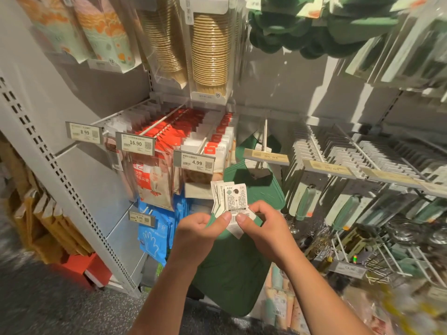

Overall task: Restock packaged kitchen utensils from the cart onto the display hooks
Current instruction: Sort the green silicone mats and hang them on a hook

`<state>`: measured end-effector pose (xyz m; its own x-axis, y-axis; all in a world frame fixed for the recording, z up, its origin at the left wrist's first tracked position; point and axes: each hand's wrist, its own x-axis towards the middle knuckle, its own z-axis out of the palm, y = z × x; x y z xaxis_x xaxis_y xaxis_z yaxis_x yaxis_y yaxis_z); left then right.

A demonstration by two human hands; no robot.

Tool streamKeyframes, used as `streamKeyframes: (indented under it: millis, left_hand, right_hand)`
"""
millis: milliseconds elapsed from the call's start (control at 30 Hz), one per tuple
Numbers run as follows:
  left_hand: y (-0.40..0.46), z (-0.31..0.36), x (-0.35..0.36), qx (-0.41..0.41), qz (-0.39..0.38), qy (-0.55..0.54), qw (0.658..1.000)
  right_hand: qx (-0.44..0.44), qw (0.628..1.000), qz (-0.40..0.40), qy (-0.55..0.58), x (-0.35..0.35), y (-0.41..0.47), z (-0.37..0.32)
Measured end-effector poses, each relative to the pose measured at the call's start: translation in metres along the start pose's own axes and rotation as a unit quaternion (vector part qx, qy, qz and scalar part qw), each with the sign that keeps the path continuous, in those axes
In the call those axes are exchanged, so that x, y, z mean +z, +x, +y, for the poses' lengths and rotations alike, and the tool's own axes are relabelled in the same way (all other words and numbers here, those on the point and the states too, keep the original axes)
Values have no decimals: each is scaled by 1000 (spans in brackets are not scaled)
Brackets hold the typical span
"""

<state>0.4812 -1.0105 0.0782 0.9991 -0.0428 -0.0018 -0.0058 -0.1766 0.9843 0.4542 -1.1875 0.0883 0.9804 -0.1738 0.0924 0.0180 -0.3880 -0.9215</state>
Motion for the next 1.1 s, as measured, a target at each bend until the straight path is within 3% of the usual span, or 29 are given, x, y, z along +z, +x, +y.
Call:
streamKeyframes:
  millis: [633, 1100]
  left_hand:
    - [-7, 5, -6, -130, -87, -102, 982]
    - [-4, 15, -3, -68, -52, -35, 996]
  right_hand:
    - [-46, 997, 58, -8, -15, 0, 5]
    - [-77, 990, 95, -69, -13, 11, -1]
